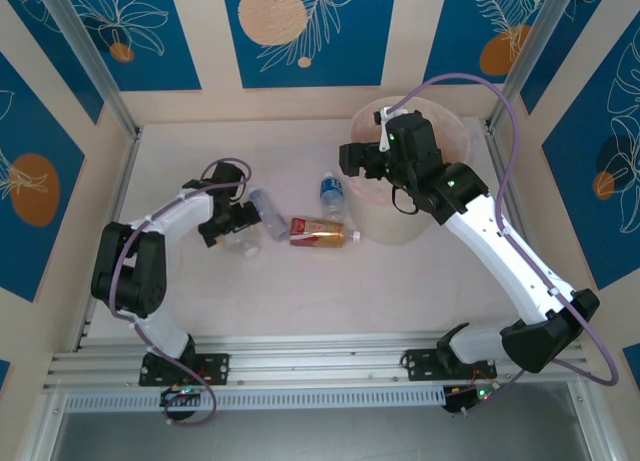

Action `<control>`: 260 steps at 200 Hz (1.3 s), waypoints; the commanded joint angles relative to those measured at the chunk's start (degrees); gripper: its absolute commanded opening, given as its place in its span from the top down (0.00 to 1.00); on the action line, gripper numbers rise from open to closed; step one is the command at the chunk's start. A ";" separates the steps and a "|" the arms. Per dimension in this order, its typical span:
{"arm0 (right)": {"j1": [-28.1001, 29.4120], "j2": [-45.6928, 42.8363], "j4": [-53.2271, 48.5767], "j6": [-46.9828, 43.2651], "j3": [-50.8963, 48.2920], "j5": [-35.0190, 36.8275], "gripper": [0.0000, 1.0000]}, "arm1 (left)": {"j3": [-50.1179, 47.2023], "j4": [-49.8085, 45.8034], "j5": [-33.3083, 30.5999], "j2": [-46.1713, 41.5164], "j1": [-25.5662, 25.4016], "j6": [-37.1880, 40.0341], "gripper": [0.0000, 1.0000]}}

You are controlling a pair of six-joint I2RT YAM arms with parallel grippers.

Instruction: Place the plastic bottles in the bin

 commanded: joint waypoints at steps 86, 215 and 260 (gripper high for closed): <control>-0.86 -1.16 2.79 0.18 -1.94 -1.71 0.01 | 3.62 -1.69 -1.77 4.00 -0.51 -0.91 0.00; -1.09 -3.52 3.60 1.18 -3.18 -2.21 0.01 | 4.86 -2.44 -5.76 4.76 -0.54 1.48 0.24; -1.00 -5.67 3.98 1.93 -3.86 -2.24 0.01 | 4.56 -3.66 -6.54 -0.86 -0.45 2.20 0.27</control>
